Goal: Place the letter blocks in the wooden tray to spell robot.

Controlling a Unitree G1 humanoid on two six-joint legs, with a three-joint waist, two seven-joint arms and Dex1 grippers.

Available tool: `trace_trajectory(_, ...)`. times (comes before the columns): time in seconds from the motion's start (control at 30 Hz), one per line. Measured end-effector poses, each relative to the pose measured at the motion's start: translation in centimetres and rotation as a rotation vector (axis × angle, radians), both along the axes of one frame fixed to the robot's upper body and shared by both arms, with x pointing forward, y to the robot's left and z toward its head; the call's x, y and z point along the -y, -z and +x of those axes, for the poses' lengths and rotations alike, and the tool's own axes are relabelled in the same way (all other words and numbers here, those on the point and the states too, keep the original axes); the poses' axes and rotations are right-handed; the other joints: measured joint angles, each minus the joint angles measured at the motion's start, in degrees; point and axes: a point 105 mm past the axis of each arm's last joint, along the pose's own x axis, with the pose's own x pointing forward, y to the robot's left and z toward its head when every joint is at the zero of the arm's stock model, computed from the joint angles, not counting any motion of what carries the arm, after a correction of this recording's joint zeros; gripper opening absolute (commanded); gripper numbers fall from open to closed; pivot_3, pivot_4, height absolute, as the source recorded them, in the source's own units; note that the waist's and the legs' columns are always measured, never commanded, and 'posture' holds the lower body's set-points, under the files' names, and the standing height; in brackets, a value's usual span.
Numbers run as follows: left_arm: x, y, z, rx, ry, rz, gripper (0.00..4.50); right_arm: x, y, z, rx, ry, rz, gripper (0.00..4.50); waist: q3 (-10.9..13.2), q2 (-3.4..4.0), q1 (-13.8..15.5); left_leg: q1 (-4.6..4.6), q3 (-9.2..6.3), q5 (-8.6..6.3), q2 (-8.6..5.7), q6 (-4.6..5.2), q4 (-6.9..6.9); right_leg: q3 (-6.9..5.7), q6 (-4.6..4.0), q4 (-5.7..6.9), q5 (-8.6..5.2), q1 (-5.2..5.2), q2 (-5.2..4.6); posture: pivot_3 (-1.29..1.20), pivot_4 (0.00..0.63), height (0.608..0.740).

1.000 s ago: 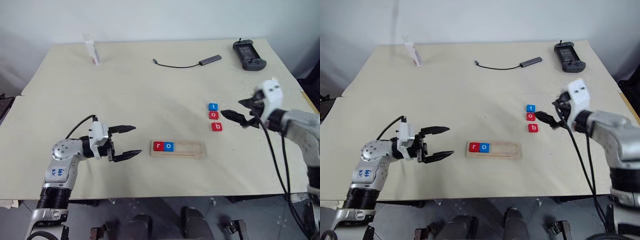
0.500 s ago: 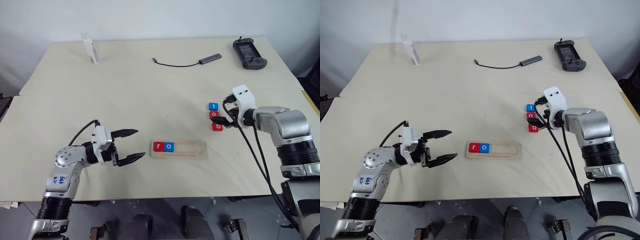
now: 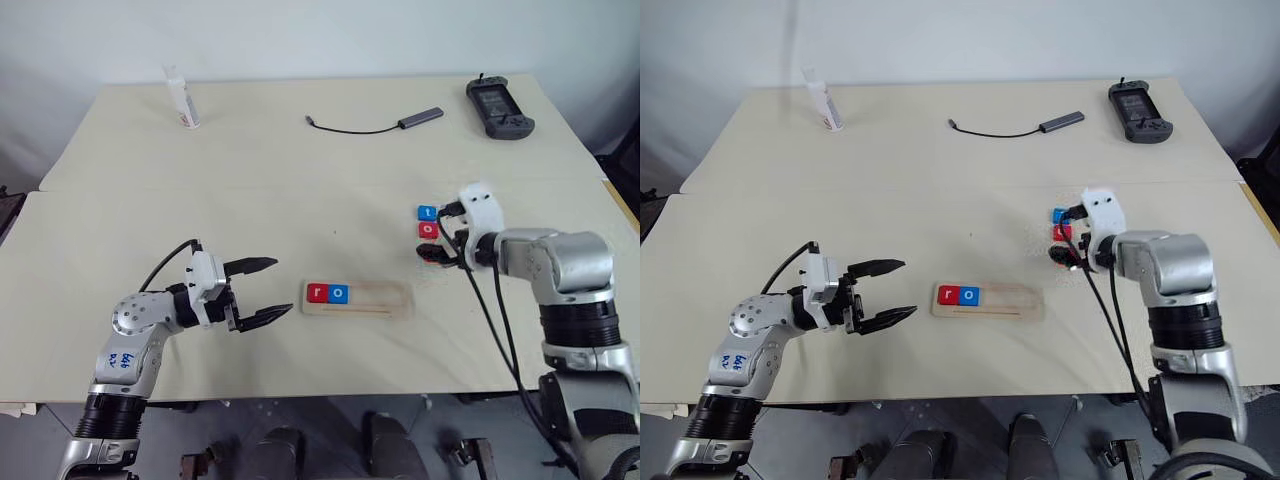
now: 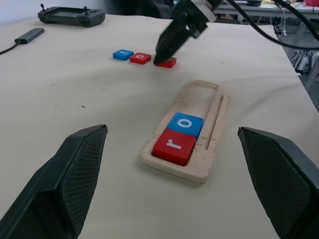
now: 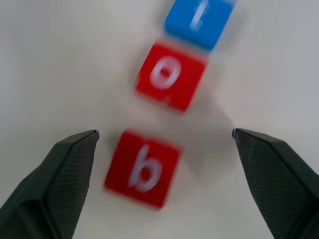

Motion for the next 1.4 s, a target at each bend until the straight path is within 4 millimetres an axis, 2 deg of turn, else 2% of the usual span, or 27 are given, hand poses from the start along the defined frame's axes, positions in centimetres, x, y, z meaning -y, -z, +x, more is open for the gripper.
trace_trajectory(0.1, 0.1, -0.2, 0.1, 0.005, 0.006, 0.001, 4.5, -0.2, 0.4, -0.3, 0.013, 0.031, -0.011, 3.55, 0.0, 0.0, 0.0, 0.01, 0.01, 0.0, -0.01, 0.0, 0.02, 0.01, 0.0, 0.02, 0.0, 0.0, -0.01, 0.0, 0.15, 0.74)
trace_trajectory(0.3, 0.8, -0.2, 0.0, 0.007, 0.039, 0.005, 4.5, -0.3, 0.5, -0.6, 0.025, 0.064, -0.017, 1.47, 0.0, -0.01, -0.1, 0.03, 0.02, 0.0, -0.01, 0.0, 0.02, 0.02, 0.0, 0.04, 0.0, 0.01, -0.01, 0.0, 0.15, 0.74)
trace_trajectory(0.4, 1.3, -0.2, 0.0, 0.006, 0.059, 0.001, 4.5, 0.0, 0.6, -1.0, 0.022, 0.075, -0.021, 1.46, 0.0, -0.01, 0.0, 0.03, 0.02, 0.0, -0.02, 0.0, 0.02, 0.03, 0.0, 0.04, 0.0, 0.01, -0.01, 0.0, 0.15, 0.74)
trace_trajectory(0.57, 2.6, -0.5, 0.1, 0.022, 0.114, -0.016, 4.5, 0.9, 0.8, -3.0, -0.01, 0.111, -0.024, 1.46, 0.0, -0.01, 0.2, 0.03, 0.01, 0.0, -0.09, 0.01, 0.04, 0.03, 0.01, 0.04, 0.01, 0.03, -0.05, 0.0, 0.15, 0.74)
trace_trajectory(0.77, 3.6, 0.2, 0.1, -0.014, 0.152, -0.04, 4.5, 2.7, 1.5, -6.7, -0.001, 0.191, -0.019, 1.46, 0.0, -0.01, 0.1, 0.04, 0.07, 0.0, -0.06, 0.01, 0.02, 0.08, 0.02, 0.06, 0.01, 0.02, -0.03, 0.0, 0.15, 0.74)
trace_trajectory(0.9, 4.2, 0.5, -0.2, -0.026, 0.188, -0.034, 4.5, 1.8, 2.6, -8.3, 0.019, 0.218, 0.014, 1.46, 0.0, -0.02, 0.0, 0.14, 0.17, 0.0, 0.03, 0.0, 0.0, 0.16, 0.02, 0.09, 0.01, 0.02, 0.04, 0.0, 0.15, 0.74)
trace_trajectory(1.0, 4.4, 0.3, -0.3, -0.023, 0.211, -0.028, 4.5, 1.2, 2.9, -9.0, 0.035, 0.235, 0.024, 2.55, 0.0, -0.02, 0.1, 0.18, 0.22, 0.0, -0.01, 0.0, 0.05, 0.22, 0.02, 0.07, 0.01, 0.03, 0.02, 0.0, 0.15, 0.74)
trace_trajectory(1.2, 4.2, 0.5, -0.1, -0.037, 0.212, -0.022, 4.5, 0.6, 2.8, -9.1, 0.044, 0.216, 0.038, 4.48, -0.1, -0.01, 0.1, 0.21, 0.23, 0.0, -0.02, 0.0, 0.04, 0.24, 0.02, 0.07, 0.01, 0.03, 0.02, 0.0, 0.15, 0.74)
trace_trajectory(1.27, 4.2, 0.5, 0.0, -0.041, 0.208, -0.023, 4.5, 1.3, 2.2, -9.2, 0.047, 0.185, 0.001, 4.48, 0.0, -0.01, 0.1, 0.2, 0.25, 0.0, -0.07, 0.01, 0.05, 0.25, 0.02, 0.05, 0.01, 0.03, -0.01, 0.0, 0.15, 0.74)
trace_trajectory(1.4, 3.7, 0.3, 0.2, -0.031, 0.195, -0.017, 4.5, 4.6, -1.8, -9.4, 0.071, 0.088, -0.127, 4.48, -0.1, -0.04, 0.4, 0.2, 0.25, -0.01, -0.07, 0.1, 0.02, 0.2, 0.02, -0.05, 0.01, 0.07, -0.02, 0.0, 0.15, 0.74)
